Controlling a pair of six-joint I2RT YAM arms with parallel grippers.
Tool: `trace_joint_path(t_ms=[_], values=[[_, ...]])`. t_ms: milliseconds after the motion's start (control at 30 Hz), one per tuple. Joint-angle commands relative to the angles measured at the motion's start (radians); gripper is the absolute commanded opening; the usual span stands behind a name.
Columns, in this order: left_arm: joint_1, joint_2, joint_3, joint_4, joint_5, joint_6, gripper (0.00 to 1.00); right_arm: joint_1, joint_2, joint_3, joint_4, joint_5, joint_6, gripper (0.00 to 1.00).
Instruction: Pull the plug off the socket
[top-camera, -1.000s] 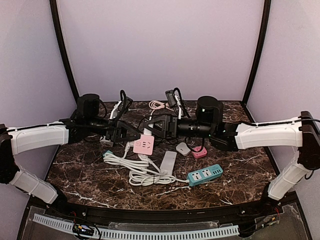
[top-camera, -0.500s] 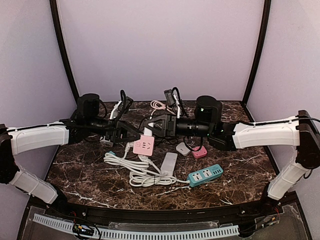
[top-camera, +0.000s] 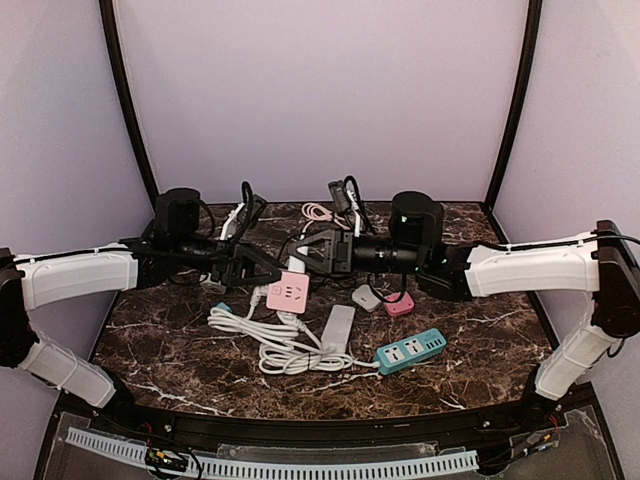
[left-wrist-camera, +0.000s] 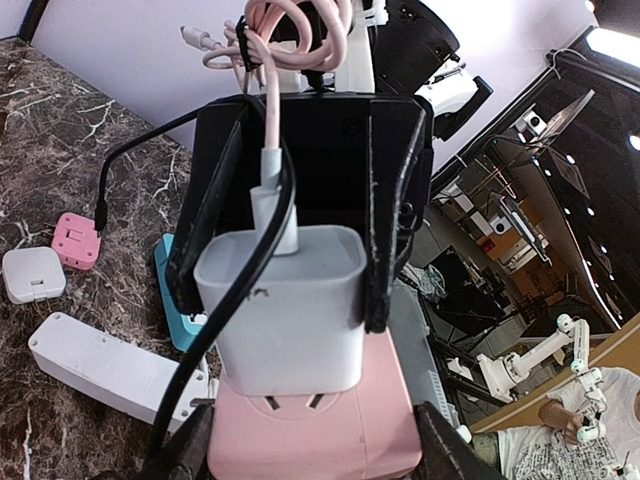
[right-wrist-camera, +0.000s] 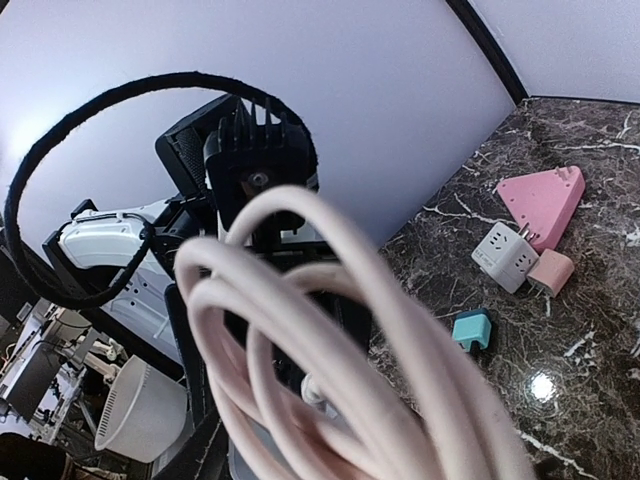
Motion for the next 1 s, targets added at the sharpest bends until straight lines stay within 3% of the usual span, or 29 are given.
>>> trace_joint_path(t_ms=[0, 433, 600, 967], values=[[-0.017, -0.06, 0.019, 0.018, 0.027, 0.044, 0.02, -0.024, -0.002, 0.016, 0.049, -0.001, 0.09, 0.0], [-0.023, -0.056, 0.026, -0.012, 0.015, 0.069, 0.02, -0.043, -0.011, 0.008, 0.055, -0.008, 0.126, 0.0], [-0.023, -0.041, 0.042, -0.052, 0.008, 0.084, 0.01, -0.029, -0.034, -0.013, 0.073, 0.014, 0.046, 0.0], [-0.021, -0.016, 0.051, -0.062, 0.007, 0.078, 0.01, 0.07, -0.087, 0.012, -0.054, 0.175, -0.196, 0.0]])
